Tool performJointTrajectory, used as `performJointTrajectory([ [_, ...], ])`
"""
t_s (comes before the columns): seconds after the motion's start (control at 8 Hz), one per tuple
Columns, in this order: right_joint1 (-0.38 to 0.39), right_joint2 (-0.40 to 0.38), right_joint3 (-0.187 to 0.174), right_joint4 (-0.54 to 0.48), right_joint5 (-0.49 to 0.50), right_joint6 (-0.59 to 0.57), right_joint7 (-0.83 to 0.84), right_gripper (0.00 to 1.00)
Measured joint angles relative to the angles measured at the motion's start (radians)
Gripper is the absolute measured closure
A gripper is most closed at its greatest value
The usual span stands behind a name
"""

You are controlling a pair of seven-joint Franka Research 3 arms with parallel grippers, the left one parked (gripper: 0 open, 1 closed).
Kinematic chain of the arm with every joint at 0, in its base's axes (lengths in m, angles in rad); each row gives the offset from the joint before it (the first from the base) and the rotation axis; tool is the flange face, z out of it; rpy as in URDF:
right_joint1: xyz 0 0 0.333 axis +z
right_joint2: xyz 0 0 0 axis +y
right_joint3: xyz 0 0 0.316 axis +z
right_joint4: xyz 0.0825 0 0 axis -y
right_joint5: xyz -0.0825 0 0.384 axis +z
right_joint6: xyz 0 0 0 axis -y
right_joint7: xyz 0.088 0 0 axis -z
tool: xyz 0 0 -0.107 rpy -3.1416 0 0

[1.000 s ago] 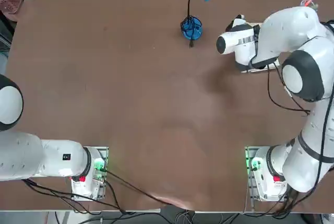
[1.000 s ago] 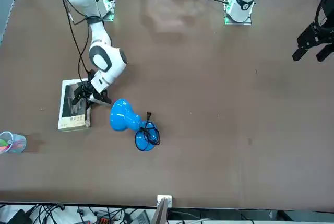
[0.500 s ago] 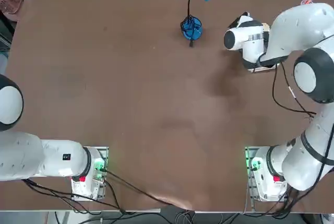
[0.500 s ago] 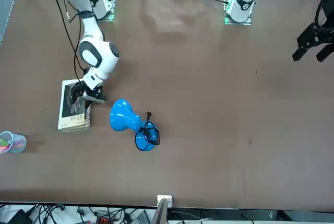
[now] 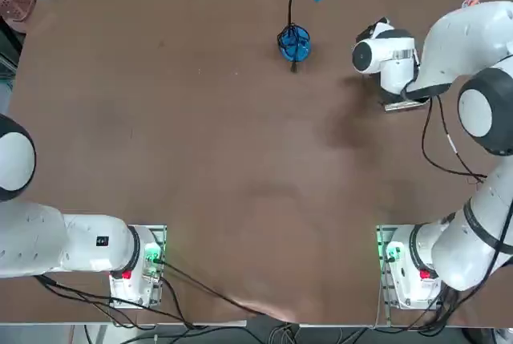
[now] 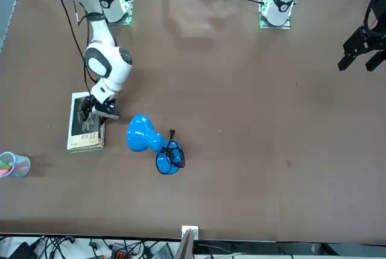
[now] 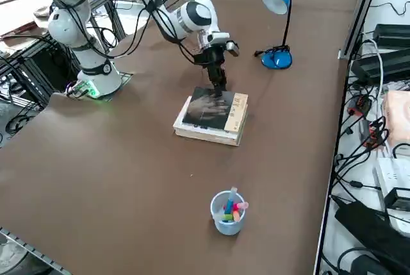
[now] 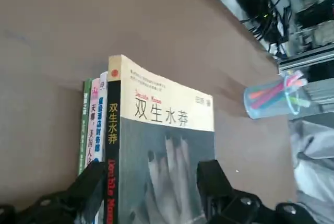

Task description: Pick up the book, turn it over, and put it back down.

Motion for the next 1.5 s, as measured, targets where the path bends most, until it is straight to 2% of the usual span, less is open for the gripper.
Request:
performJointTrajectory([
  [0.62,-0.022,-0.012,-0.001,-0.01,0.0,0.031,0.056,0.0],
  [1.12,-0.104,-0.054,-0.003,-0.024,-0.001,0.211,0.063,0.0],
  [1.5,-0.111,-0.076,0.002,-0.033,0.0,0.232,0.063,0.0],
])
